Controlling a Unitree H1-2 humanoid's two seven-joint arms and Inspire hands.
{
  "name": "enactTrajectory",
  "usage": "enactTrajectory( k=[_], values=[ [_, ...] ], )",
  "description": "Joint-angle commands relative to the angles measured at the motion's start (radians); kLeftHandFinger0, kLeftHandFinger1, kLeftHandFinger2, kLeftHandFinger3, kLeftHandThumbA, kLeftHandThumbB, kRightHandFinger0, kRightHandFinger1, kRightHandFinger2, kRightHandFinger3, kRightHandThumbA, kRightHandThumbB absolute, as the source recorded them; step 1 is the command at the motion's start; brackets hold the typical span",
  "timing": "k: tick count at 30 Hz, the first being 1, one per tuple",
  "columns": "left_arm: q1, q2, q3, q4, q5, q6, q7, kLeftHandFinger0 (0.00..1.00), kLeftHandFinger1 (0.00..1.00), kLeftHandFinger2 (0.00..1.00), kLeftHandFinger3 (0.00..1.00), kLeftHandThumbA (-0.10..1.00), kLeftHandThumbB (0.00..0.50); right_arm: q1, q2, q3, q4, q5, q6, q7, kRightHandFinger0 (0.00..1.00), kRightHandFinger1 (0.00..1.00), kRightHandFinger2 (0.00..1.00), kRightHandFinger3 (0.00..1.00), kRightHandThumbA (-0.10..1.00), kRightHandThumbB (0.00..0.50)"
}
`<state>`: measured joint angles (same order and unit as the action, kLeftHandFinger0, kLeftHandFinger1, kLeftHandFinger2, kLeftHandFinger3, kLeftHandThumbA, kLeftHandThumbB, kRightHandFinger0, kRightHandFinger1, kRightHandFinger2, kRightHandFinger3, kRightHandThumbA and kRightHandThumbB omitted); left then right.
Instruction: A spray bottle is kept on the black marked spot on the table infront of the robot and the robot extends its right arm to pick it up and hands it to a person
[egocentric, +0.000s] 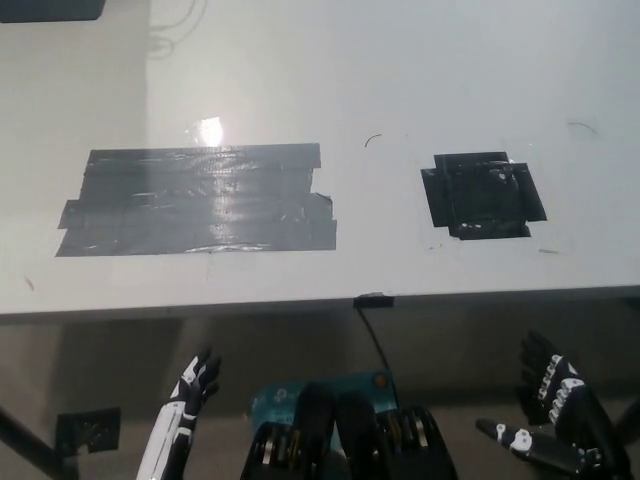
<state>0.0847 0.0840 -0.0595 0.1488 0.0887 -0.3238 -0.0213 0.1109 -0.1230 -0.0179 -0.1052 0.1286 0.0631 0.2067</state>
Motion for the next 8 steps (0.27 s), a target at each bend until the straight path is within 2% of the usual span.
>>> enactTrajectory(
  k=[1,3,5,8],
  values=[
    [0.021,0.019,-0.003,-0.040,-0.013,-0.021,-0.023,1.00,1.00,1.00,1.00,1.00,0.398,0.003,0.001,0.025,0.019,-0.026,-0.190,0.019,1.00,1.00,1.00,1.00,1.00,0.403],
    [0.025,0.020,0.002,-0.042,-0.018,-0.012,-0.023,1.00,1.00,1.00,1.00,1.00,0.405,0.006,0.001,0.031,0.024,-0.028,-0.196,0.019,1.00,1.00,1.00,1.00,1.00,0.400],
    [0.028,0.024,0.006,-0.039,-0.021,-0.021,-0.024,1.00,1.00,1.00,1.00,1.00,0.384,0.004,-0.001,0.041,0.030,-0.038,-0.202,0.016,1.00,1.00,1.00,1.00,1.00,0.408],
    [0.036,0.026,0.007,-0.036,-0.017,-0.029,-0.023,1.00,1.00,1.00,1.00,1.00,0.382,-0.002,-0.003,0.050,0.034,-0.047,-0.198,0.014,1.00,1.00,1.00,1.00,1.00,0.418]
  ],
)
